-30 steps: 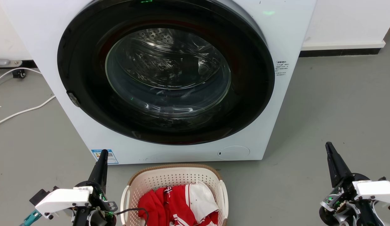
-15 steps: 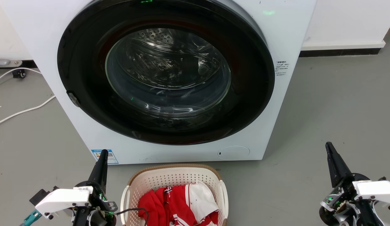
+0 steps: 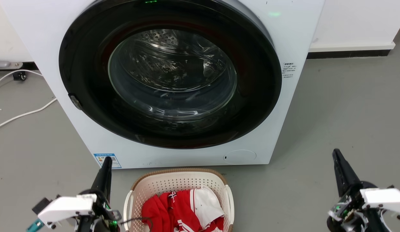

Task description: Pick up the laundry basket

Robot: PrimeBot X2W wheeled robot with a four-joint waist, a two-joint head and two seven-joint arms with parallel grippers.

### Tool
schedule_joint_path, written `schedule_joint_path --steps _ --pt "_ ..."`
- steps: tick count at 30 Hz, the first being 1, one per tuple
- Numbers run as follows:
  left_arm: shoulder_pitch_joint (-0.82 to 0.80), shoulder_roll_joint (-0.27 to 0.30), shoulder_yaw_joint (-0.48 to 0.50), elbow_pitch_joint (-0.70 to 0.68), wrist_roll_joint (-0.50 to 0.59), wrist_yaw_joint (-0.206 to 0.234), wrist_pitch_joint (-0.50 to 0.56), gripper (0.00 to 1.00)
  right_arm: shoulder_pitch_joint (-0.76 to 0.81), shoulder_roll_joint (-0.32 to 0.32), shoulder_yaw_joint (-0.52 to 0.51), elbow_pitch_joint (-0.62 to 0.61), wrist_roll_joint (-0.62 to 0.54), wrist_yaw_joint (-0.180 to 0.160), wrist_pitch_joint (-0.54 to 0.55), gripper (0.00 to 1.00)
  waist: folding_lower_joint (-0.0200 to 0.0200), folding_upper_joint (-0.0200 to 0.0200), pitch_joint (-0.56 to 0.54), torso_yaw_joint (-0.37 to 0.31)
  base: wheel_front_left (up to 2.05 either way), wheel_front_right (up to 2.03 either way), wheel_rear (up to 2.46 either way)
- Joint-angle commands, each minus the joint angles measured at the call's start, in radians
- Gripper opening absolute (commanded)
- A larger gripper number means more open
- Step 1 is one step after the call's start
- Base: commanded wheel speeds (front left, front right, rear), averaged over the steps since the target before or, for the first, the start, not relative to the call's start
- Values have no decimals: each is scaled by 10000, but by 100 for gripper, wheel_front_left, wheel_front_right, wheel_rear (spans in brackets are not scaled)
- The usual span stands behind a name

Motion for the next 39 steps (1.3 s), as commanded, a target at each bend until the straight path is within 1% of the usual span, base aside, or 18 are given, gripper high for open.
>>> schedule_joint_path --steps 1,6,9,17,19,26,34,39 --pt "78 -11 -13 100 3 10 -12 100 85 4 12 102 -5 0 -10 100 0 0 2 0 0 0 0" --pt "168 -23 -60 123 143 10 -171 100 177 9 56 174 -145 -2 -169 100 0 0 7 0 0 0 0" --pt "156 -21 -26 59 490 9 -325 100 166 8 49 151 -525 -2 -324 100 0 0 13 -1 0 0 0" --pt "106 -17 45 -282 2137 47 -711 100 196 6 97 -340 -2495 -2 -710 100 0 0 31 5 0 0 0" --pt "107 -16 7 -396 2624 119 -801 100 225 6 88 -457 -2927 -2 -802 100 0 0 34 7 0 0 0" --pt "169 -12 -301 -666 4396 440 -1106 100 298 4 356 -941 -5043 -2 -1107 100 0 0 45 6 0 0 0" --pt "211 -8 -538 -808 5945 642 -1423 100 392 2 666 -1005 -7011 -2 -1428 100 0 0 53 15 0 0 0" --pt "253 -6 -580 -919 6681 674 -1610 100 440 1 783 -1183 -7940 -2 -1615 100 0 0 64 22 0 0 0"
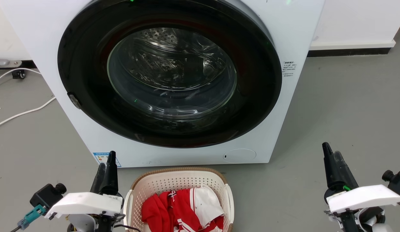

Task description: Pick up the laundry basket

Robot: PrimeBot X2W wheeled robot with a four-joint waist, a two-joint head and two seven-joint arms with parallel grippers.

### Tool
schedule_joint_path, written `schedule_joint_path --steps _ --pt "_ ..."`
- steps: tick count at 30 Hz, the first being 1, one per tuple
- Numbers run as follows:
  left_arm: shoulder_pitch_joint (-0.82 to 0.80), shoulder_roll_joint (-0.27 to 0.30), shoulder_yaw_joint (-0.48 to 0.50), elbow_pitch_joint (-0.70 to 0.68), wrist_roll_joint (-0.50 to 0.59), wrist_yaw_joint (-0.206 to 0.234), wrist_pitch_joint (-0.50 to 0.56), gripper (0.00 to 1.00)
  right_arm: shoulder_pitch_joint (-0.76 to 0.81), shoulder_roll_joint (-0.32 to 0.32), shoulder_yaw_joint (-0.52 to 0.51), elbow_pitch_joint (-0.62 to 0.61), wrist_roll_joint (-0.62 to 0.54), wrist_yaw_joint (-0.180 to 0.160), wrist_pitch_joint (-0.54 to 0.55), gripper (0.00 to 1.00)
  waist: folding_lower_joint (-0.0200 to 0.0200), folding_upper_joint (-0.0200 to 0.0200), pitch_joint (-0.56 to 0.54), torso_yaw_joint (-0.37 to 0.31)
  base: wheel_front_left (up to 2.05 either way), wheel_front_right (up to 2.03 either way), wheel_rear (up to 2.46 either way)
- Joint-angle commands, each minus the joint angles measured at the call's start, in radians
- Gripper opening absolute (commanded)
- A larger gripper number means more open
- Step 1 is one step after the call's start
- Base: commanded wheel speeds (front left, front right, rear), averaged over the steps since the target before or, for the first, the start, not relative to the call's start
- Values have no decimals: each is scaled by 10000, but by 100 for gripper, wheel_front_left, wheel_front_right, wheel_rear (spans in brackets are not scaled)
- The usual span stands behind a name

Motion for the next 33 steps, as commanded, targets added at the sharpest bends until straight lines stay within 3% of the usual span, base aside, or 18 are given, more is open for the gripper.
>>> schedule_joint_path --steps 1,16,33 --pt "-104 41 -25 -217 378 -17 -102 100 -9 -30 41 -238 -429 0 -113 100 0 0 4 1 0 0 0" --pt "21 47 -168 -456 2469 -133 -604 100 136 -33 109 -494 -2853 0 -620 100 0 0 23 34 0 0 0" --pt "129 52 -267 -608 4490 -5 -1088 100 305 -36 145 -828 -4747 0 -1106 100 0 0 40 59 0 0 0"
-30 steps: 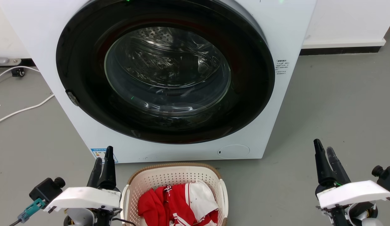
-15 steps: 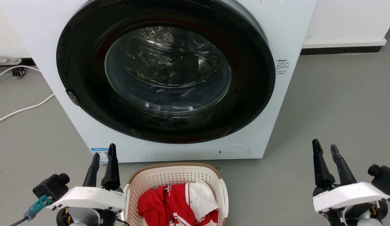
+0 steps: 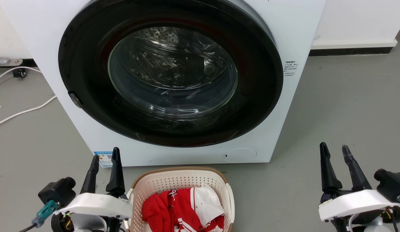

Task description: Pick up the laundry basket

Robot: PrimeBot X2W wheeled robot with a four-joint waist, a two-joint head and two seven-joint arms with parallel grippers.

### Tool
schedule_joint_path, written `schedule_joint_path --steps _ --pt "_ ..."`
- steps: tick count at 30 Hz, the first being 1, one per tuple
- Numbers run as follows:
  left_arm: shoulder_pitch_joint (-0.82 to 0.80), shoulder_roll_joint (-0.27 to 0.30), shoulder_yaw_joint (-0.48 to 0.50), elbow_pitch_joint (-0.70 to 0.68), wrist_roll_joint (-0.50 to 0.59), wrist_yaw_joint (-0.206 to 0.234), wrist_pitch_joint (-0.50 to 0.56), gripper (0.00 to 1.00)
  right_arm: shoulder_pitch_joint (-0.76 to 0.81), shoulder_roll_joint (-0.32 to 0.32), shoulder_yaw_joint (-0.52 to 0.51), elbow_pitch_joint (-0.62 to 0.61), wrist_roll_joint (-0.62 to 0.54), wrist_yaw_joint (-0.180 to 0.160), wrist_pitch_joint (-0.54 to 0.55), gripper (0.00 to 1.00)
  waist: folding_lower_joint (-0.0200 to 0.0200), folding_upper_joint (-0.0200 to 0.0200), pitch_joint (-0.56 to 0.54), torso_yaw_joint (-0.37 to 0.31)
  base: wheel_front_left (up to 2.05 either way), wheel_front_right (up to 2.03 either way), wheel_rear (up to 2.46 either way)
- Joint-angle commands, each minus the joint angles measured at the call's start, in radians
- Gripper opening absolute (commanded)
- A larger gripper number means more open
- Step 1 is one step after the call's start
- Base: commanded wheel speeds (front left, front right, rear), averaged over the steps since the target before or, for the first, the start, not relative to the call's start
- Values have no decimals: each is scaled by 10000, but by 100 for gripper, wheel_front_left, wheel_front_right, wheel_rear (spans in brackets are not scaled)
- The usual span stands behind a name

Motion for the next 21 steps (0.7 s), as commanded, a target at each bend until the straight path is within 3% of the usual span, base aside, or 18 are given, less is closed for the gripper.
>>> schedule_joint_path --steps 1,21 --pt "-15 38 -22 -159 337 6 -101 100 -27 -35 31 -182 -315 0 -115 100 0 0 -2 3 0 0 0" --pt "163 43 -118 -202 2209 86 -568 100 155 -38 87 -343 -1944 0 -570 100 0 0 -37 18 0 0 0"
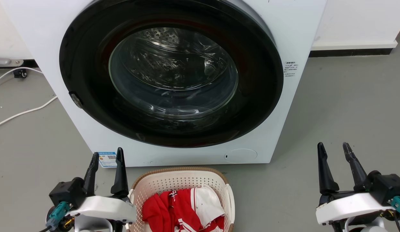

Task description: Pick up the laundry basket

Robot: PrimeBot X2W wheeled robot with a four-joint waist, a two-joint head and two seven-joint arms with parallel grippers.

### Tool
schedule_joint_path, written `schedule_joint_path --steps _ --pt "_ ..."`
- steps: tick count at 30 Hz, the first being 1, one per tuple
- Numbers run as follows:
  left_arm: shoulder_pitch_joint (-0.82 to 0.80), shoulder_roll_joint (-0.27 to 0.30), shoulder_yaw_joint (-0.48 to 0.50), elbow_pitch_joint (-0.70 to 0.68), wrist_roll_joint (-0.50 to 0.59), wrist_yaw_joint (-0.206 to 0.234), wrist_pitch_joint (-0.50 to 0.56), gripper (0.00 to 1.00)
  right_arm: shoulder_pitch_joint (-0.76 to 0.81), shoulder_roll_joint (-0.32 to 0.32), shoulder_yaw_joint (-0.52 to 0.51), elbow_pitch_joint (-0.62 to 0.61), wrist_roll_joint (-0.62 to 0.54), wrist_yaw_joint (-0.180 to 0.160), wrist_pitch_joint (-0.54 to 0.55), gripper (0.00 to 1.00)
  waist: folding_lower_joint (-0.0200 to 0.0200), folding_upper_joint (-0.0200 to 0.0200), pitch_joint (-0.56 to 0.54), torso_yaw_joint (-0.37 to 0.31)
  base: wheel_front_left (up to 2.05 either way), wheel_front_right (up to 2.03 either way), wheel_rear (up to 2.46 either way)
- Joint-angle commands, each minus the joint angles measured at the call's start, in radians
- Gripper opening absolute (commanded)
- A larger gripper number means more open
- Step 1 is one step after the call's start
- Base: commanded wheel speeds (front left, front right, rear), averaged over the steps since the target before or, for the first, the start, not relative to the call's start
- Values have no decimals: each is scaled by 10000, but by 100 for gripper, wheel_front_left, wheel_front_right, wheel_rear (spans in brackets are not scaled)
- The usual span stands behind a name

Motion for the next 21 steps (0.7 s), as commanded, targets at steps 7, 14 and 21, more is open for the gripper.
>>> schedule_joint_path --steps 7,14,21 --pt "107 35 -34 -66 699 81 -228 100 73 -37 48 -94 -568 -3 -211 100 0 0 -6 19 0 0 0" --pt "201 37 -62 32 1442 160 -451 100 180 -38 98 -129 -1232 -3 -422 100 0 0 -1 26 0 0 0" --pt "249 39 -56 50 1939 213 -584 100 225 -40 158 -129 -1603 -3 -554 100 0 0 1 38 0 0 0"
